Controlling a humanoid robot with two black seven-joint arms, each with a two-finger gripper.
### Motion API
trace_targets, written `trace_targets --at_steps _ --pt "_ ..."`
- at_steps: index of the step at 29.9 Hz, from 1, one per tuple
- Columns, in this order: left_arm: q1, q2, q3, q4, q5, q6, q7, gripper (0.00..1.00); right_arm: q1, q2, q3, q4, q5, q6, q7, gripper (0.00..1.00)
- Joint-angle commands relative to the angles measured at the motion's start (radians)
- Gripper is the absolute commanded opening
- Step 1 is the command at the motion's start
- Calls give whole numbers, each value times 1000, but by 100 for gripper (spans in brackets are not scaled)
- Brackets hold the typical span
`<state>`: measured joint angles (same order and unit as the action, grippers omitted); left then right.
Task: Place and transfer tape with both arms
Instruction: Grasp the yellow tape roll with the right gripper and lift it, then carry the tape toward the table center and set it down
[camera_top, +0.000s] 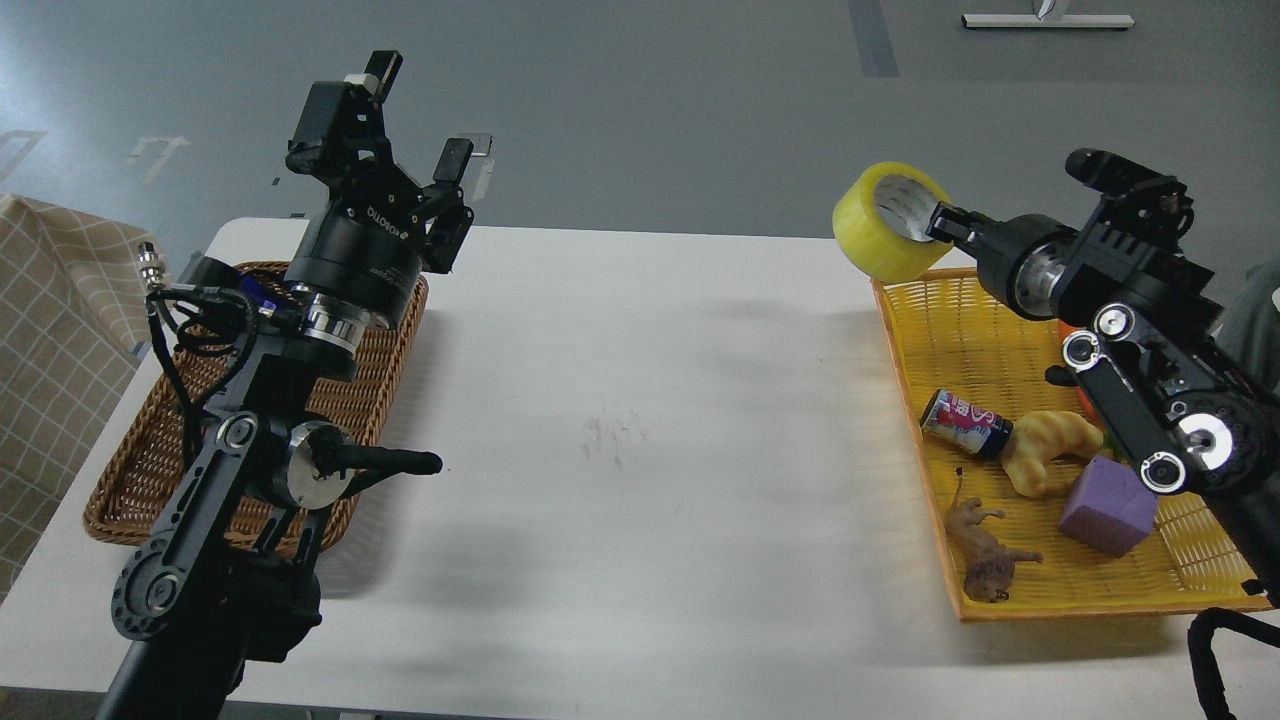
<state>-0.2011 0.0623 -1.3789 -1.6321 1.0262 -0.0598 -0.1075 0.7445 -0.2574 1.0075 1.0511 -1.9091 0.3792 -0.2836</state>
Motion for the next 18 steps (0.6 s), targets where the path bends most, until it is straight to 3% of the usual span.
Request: trace_targets --at_steps 1,15,18 --pt "0 -1 0 0 0 0 0 98 50 16 -116 4 -1 0 0 13" --pt "5 17 -2 0 2 15 22 98 18 257 -309 3 -57 -6 -2 13" --pt "5 22 -2 0 2 17 23 98 -7 257 -334 4 -88 -6 -3 13"
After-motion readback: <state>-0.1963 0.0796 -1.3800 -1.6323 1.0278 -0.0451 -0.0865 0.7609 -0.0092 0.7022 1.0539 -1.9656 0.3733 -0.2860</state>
